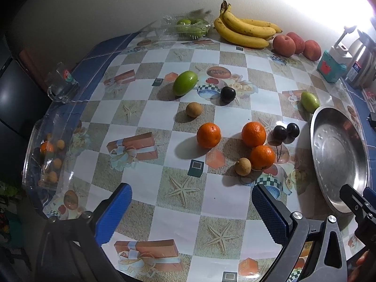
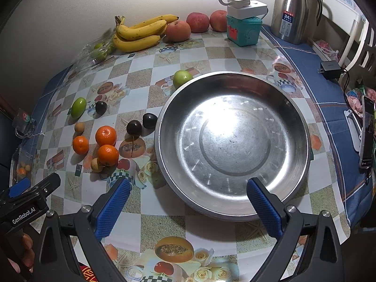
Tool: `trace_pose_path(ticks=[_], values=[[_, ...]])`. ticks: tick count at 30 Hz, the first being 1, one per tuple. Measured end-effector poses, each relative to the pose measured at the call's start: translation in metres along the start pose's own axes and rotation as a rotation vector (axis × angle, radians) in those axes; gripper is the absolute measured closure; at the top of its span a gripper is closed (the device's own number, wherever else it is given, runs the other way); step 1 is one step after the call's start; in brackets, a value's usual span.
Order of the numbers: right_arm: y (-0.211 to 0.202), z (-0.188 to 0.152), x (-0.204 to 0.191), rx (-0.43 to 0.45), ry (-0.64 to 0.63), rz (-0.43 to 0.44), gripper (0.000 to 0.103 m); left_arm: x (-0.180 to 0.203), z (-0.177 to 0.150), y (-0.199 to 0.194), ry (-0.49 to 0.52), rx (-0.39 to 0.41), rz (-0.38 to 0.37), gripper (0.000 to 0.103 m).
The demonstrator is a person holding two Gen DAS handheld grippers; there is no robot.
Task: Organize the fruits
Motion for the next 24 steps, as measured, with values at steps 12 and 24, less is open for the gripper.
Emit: trace_pose_path(ticks=[12, 24], values=[[0.0019, -0.0012, 0.0009, -0.004, 0.003, 0.002, 0.004, -0.0004, -0.0009, 0.0026, -0.004, -0.012, -0.001, 0.000], [0.0031, -0.0014, 0.0010, -0.006, 0.006, 0.005, 0.004, -0.0016, -0.0031, 0.0053, -0.014, -0.025, -0.006, 0.000]])
Point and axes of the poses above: each gripper's, at about its wrist camera, not at the fingertips, and y roughly the way its jaws point, x to its right, z to its top, the point moved 10 cm from there along y, roughly the way its jaws point, and after that the axes turned 9 degrees about -y, right-handed, at the moved point
